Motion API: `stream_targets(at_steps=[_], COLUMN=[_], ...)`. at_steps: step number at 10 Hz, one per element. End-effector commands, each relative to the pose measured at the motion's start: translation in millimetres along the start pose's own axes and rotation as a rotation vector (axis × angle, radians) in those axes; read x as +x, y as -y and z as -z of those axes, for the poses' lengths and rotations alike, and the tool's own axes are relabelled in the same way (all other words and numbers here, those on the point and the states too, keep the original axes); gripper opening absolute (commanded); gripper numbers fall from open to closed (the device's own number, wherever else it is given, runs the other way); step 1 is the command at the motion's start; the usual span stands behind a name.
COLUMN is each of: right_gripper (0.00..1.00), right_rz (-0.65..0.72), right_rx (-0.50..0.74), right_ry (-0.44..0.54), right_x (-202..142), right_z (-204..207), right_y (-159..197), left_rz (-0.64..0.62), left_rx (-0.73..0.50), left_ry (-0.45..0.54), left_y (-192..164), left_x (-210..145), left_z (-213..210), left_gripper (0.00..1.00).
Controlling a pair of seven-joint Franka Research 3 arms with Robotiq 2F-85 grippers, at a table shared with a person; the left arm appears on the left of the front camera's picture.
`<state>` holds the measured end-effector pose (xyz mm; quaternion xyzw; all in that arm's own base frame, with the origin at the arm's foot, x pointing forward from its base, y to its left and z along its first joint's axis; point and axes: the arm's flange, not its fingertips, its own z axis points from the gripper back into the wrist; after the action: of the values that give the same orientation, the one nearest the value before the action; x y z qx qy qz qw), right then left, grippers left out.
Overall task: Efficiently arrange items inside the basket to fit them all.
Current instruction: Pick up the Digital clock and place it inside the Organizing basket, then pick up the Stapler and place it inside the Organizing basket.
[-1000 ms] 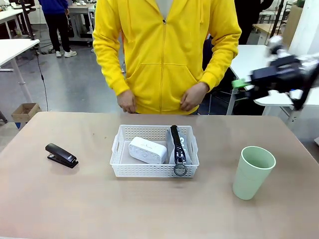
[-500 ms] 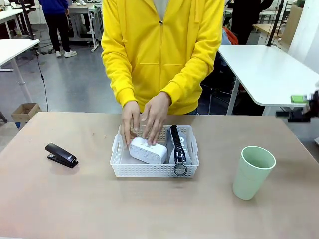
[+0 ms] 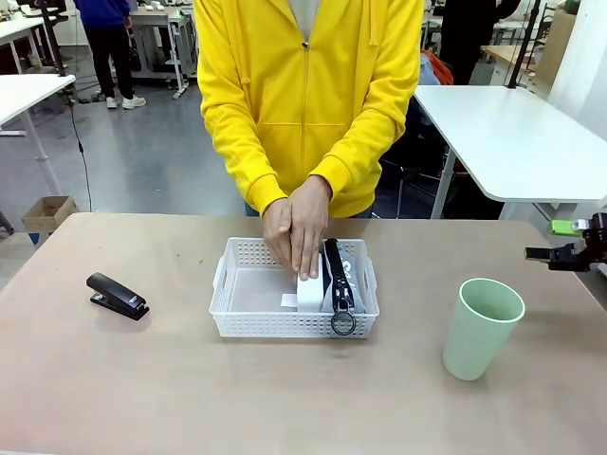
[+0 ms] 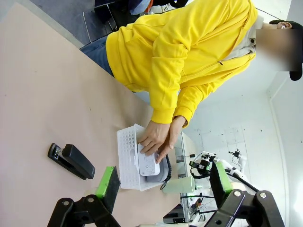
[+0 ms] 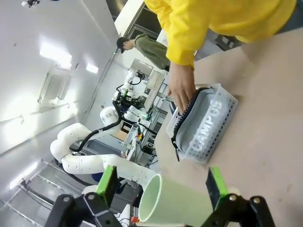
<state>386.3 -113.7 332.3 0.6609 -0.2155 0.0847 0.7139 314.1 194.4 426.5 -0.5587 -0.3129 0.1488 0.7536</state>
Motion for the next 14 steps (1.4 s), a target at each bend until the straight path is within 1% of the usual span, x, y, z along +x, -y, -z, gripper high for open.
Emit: stream_targets(at_steps=[1,14], right_gripper=[1.00,1.00], right_rz=[-0.004,-0.004], right_rx=[0.014,0.014], right_ry=[-0.011,-0.011], right_x=[7.2,7.2], right_z=[2.1,2.1], right_y=[-12.8,-12.8], left_rz=[0.018,0.018], left_rx=[-0.025,-0.025], left_ry=[0.012,0.012], left_y=[0.1,0.1], left_x=[-4.0,-4.0], left_z=[2.3,2.3], left_gripper=[1.00,1.00])
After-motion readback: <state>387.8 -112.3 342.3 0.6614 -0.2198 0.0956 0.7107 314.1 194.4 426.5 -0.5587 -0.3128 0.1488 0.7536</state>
